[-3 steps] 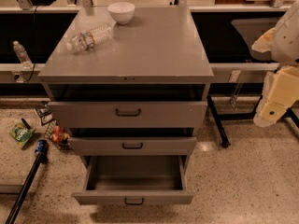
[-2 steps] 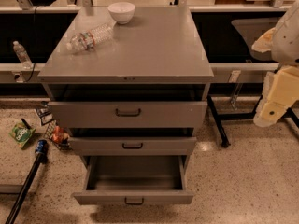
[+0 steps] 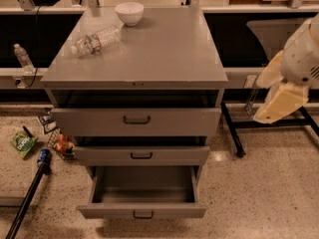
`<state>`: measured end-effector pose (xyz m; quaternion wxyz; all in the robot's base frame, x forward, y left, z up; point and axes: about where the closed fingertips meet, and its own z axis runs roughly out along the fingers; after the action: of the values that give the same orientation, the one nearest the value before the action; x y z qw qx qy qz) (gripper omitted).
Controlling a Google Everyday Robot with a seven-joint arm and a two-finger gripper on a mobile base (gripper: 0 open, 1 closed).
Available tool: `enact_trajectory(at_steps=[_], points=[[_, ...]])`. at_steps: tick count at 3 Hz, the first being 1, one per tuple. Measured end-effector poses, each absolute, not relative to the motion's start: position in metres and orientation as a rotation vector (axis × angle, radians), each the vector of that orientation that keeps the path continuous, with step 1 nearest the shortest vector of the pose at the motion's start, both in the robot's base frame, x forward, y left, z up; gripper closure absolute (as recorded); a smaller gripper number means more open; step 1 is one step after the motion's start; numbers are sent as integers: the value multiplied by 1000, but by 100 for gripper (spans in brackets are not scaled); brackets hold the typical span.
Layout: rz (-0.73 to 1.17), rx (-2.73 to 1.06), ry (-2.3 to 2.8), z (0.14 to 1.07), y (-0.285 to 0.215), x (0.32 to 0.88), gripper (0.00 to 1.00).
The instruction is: Close bottom drawer
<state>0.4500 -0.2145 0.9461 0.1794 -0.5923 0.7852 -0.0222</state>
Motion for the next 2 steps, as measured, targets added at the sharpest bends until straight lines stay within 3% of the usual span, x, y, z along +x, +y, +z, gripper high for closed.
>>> enact_trajectory(at_steps=[2], points=[[163, -1678, 2203, 768, -187, 458, 88]])
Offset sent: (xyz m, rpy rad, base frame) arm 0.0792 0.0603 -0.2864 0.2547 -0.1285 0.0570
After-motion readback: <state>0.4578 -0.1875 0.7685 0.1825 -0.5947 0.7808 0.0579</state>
